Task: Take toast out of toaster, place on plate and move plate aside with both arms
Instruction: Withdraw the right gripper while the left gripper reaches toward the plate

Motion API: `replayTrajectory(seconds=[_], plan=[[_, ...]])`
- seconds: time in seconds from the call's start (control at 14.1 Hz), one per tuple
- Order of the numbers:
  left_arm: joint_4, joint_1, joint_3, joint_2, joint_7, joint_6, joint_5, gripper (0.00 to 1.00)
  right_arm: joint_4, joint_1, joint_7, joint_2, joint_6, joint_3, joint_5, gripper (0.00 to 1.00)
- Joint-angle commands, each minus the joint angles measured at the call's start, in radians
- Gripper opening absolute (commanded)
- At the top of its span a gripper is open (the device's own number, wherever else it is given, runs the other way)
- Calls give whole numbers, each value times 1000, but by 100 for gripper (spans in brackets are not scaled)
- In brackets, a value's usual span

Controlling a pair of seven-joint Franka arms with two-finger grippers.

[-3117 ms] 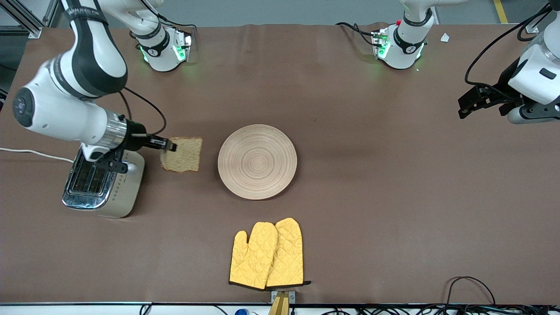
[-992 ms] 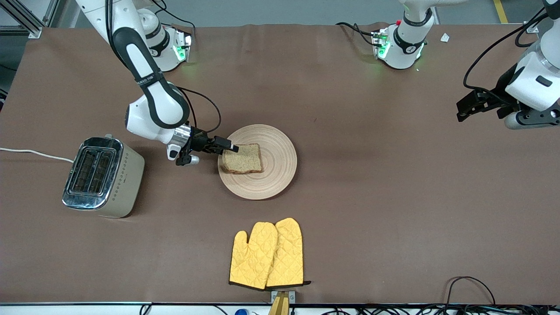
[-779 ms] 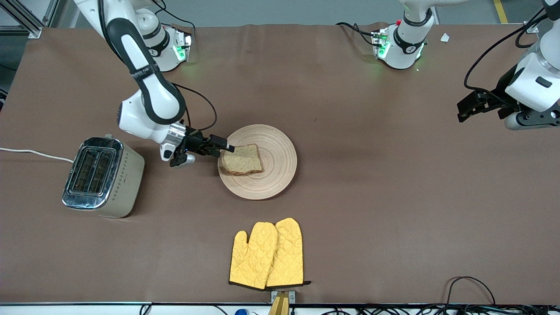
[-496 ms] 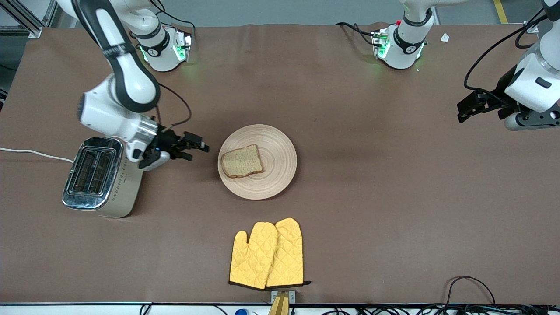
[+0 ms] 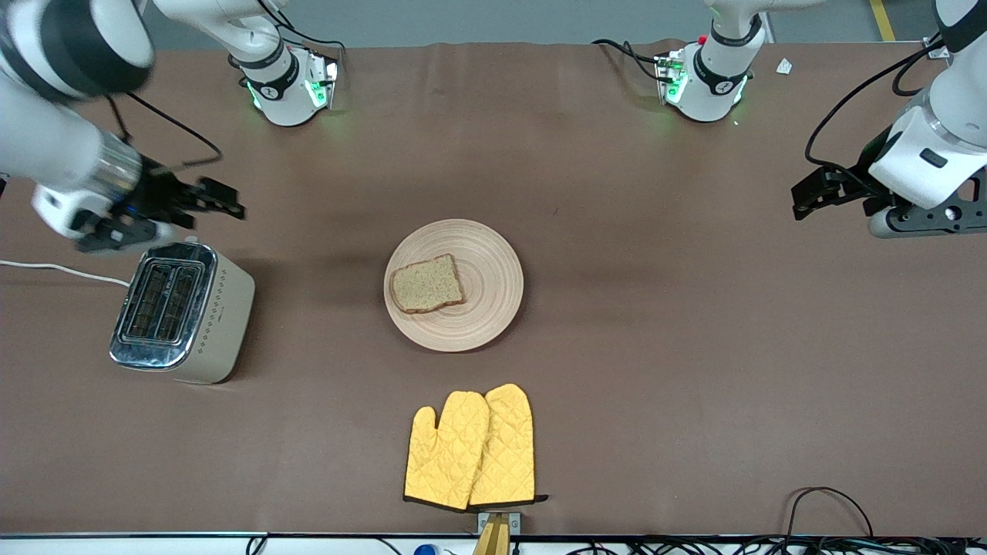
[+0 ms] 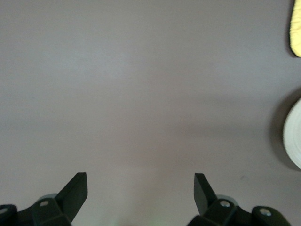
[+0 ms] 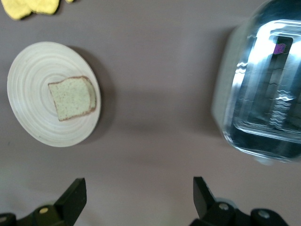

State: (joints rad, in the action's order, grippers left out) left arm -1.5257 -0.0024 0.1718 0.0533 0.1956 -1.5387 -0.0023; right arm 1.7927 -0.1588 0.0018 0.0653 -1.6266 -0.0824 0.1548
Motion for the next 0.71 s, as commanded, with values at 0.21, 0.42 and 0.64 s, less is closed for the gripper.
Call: replayTrajectory(seconds=[0.21, 0.42, 0.64], plan=[[16, -21, 52, 112, -18, -87, -200, 100, -234, 4, 52, -27, 166, -59, -174, 100], [12, -21, 130, 207, -25, -175, -335, 100, -314, 5, -20, -30, 225, -77, -239, 100], [6, -21, 196, 308, -102, -265, -409, 100, -320, 2, -14, -30, 226, -96, -239, 100]])
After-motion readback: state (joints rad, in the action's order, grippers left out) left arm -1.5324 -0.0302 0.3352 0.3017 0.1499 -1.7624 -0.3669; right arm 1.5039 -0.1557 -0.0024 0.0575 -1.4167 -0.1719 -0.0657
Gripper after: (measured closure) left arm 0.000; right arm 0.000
